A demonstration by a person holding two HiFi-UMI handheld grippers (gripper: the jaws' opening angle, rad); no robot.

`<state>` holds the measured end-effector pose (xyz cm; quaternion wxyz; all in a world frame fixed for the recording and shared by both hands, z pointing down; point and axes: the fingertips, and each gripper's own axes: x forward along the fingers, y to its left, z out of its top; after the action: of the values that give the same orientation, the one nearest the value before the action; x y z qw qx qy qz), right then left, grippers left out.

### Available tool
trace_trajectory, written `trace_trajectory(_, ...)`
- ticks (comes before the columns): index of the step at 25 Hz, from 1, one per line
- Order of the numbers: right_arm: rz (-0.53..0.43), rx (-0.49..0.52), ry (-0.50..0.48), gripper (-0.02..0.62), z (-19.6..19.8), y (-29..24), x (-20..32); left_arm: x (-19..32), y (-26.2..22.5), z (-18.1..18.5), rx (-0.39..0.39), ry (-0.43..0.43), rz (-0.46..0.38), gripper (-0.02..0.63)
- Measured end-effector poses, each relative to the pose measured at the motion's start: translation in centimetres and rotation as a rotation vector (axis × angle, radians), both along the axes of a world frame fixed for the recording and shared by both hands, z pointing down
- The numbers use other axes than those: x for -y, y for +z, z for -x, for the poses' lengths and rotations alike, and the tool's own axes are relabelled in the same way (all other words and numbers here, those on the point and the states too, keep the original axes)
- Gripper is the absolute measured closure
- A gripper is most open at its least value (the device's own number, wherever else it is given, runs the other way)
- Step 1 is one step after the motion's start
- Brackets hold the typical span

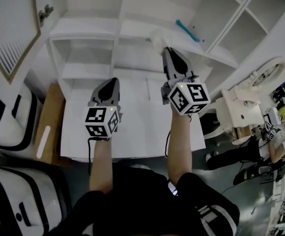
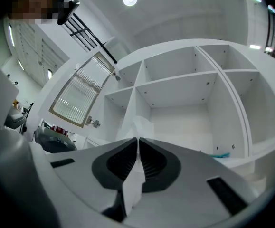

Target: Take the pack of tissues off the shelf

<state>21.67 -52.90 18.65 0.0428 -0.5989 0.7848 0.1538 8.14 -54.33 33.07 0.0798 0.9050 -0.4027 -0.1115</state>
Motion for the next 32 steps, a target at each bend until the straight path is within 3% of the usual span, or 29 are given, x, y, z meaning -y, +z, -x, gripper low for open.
trace_trajectory(10,0.068,0.165,0.005,0.568,-0.8,5.1,-2.9,-0.6,1.1,-2.1,0.017,0.039,0.029,0.597)
trace_trajectory(18,0.159,0.192,0.029,0.568,-1.6,10.0,-3.8,-1.5,2.4,-3.3,0.032,0.06,0.052,0.597)
trace_trajectory(32,0.285,0.194,-0.002,0.568,0.2,15.6,-4.7,-2.4,5.8,-2.8,0.052,0.059,0.124,0.597)
